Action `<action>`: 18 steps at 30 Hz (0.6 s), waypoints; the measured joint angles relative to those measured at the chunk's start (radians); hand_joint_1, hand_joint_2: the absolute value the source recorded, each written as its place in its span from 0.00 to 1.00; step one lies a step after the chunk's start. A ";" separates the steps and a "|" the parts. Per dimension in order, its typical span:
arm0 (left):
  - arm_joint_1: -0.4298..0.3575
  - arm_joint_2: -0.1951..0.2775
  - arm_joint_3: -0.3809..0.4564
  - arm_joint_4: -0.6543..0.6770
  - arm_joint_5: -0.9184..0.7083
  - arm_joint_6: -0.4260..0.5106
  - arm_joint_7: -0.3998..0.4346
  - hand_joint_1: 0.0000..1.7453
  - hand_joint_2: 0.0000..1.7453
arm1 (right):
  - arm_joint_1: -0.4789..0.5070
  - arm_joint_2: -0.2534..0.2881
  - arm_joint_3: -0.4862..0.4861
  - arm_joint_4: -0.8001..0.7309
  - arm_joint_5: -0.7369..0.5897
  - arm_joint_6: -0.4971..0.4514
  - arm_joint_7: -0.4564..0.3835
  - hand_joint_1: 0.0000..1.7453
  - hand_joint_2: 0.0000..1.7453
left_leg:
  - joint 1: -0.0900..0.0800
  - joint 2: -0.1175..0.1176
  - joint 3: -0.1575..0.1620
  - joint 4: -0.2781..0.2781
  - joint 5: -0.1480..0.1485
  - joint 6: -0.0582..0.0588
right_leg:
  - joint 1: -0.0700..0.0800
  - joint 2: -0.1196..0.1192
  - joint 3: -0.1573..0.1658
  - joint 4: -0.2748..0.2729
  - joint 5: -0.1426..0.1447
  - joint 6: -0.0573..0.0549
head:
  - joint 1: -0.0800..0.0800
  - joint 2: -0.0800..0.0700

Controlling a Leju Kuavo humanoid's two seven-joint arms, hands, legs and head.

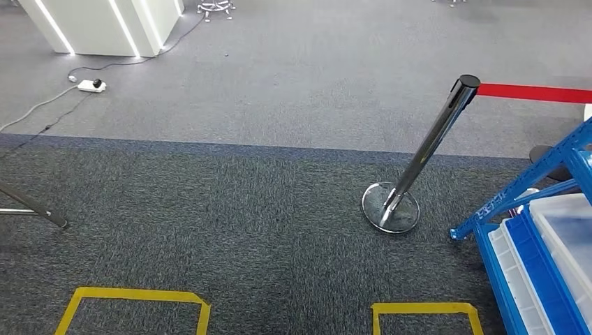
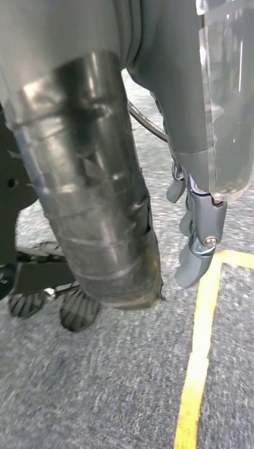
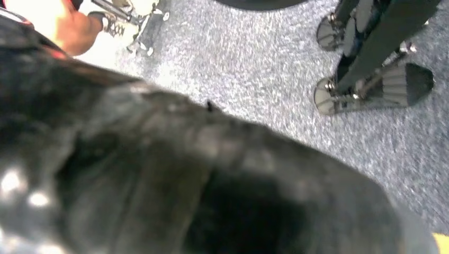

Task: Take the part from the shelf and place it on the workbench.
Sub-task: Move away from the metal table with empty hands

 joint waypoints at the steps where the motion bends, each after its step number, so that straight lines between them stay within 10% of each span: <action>1: -0.001 0.000 0.000 0.000 0.000 0.000 0.000 0.00 0.00 | 0.002 0.000 0.000 0.000 0.000 0.000 0.000 0.00 0.00 | -0.001 0.010 0.001 -0.002 0.003 0.007 | -0.002 0.009 -0.003 -0.001 0.002 0.007 | 0.000 0.000; 4: -0.002 0.000 0.001 0.000 0.003 0.000 -0.001 0.00 0.00 | 0.005 0.000 0.000 0.000 0.000 0.001 0.000 0.00 0.00 | 0.000 0.043 0.007 -0.020 0.014 0.029 | -0.004 -0.033 -0.026 0.043 -0.027 0.019 | 0.001 0.000; 7: 0.001 0.000 0.005 0.000 0.012 -0.001 -0.002 0.00 0.00 | 0.001 0.001 0.000 0.000 0.000 0.004 0.000 0.00 0.00 | -0.004 0.081 0.007 -0.024 0.014 0.039 | -0.006 -0.096 -0.115 0.224 -0.113 0.026 | 0.002 0.000; 9: 0.001 0.001 0.010 0.000 0.015 -0.002 -0.003 0.00 0.00 | 0.002 0.001 0.000 0.000 0.000 0.004 0.000 0.00 0.00 | -0.006 0.105 0.008 -0.023 0.011 0.039 | -0.008 -0.105 -0.136 0.266 -0.112 0.029 | 0.003 0.000; 14: -0.001 0.000 0.018 0.000 0.025 -0.002 -0.006 0.00 0.00 | 0.003 0.001 -0.001 0.000 -0.001 0.002 0.000 0.00 0.00 | -0.011 0.153 0.021 -0.020 -0.003 0.023 | 0.006 -0.171 -0.003 0.006 0.001 0.008 | 0.002 0.000; 18: -0.007 0.000 0.019 0.000 0.031 -0.001 -0.011 0.00 0.00 | 0.003 0.001 -0.004 0.000 -0.001 0.001 0.000 0.00 0.00 | -0.009 0.162 0.030 -0.013 -0.020 0.001 | 0.006 -0.141 0.005 -0.014 0.005 -0.012 | 0.002 0.000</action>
